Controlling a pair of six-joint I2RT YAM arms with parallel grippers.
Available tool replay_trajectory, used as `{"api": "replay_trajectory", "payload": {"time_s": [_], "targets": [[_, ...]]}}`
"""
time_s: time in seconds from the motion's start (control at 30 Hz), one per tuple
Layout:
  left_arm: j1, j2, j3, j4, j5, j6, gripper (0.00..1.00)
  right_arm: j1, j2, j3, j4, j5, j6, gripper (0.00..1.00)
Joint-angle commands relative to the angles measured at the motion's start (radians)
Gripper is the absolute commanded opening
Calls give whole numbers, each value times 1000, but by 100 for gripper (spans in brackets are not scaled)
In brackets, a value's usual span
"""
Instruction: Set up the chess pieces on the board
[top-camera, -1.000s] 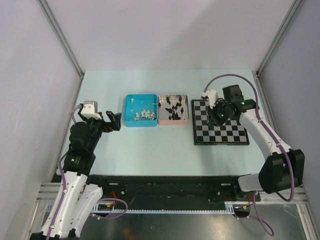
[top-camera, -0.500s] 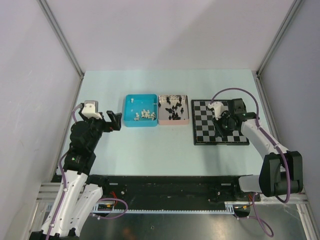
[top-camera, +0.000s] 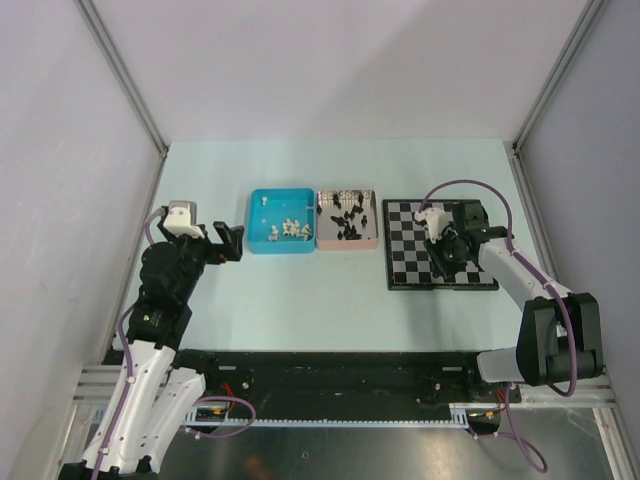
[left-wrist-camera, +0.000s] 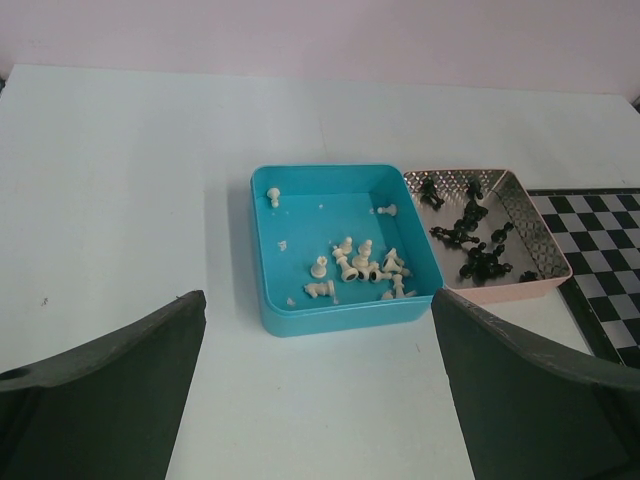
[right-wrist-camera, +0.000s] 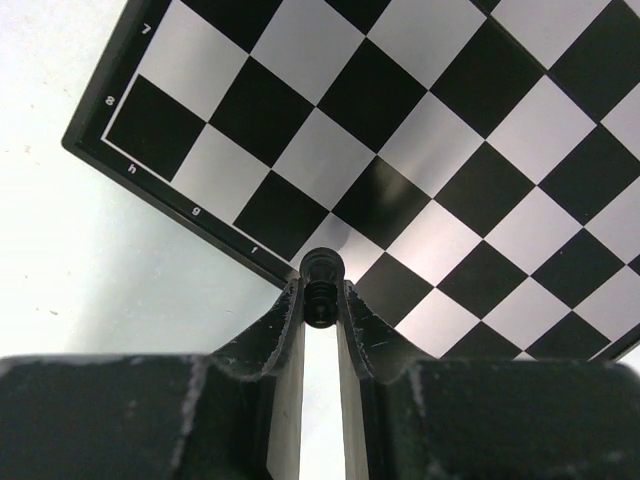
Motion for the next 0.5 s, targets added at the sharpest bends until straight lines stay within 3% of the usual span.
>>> {"api": "replay_trajectory", "payload": {"time_s": [0.0,0.47], "targets": [[-4,-6,-5,27,21,30,100,3,30,-2,39,26,1,12],[-6,-6,-5,25,26,30,100,5,71,-2,36,44,1,13]]}}
